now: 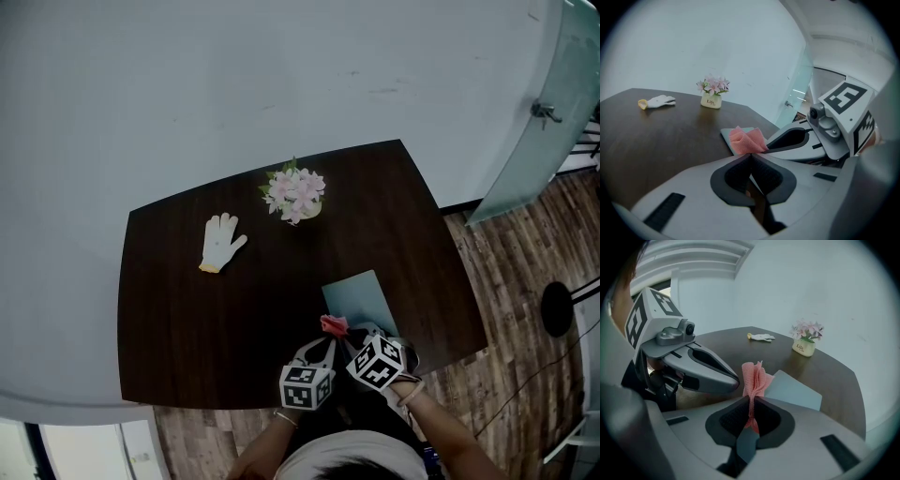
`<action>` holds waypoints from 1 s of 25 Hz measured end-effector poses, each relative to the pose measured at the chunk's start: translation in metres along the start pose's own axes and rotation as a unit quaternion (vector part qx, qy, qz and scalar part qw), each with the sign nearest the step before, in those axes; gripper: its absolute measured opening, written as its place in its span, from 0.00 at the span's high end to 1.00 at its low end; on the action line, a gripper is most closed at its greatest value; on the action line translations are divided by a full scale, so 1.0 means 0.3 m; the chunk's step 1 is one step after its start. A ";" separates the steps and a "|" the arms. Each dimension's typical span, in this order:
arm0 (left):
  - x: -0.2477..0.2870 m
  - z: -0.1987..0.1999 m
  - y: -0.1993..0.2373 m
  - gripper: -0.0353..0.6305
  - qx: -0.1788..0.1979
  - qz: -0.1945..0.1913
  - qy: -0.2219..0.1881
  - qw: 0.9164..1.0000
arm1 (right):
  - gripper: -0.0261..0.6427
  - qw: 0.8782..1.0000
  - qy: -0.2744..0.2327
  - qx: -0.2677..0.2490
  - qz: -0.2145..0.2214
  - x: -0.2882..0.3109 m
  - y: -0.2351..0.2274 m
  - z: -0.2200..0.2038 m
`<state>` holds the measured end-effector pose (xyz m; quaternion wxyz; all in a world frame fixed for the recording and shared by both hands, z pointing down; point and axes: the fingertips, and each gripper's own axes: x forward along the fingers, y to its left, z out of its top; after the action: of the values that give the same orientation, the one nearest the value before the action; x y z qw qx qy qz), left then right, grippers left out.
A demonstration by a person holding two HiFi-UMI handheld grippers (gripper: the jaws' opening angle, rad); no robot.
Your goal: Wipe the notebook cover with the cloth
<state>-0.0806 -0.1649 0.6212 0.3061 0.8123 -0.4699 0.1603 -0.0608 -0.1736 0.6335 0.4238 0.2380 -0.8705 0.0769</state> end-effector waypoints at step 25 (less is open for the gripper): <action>-0.048 -0.013 -0.003 0.92 -0.007 0.015 -0.007 1.000 | 0.91 1.000 0.021 -0.012 -0.003 0.038 0.034 -0.080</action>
<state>-0.0871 -0.1525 0.6159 0.3065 0.8042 -0.4848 0.1560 -0.0550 -0.1605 0.6581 0.4451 0.2338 -0.8615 0.0708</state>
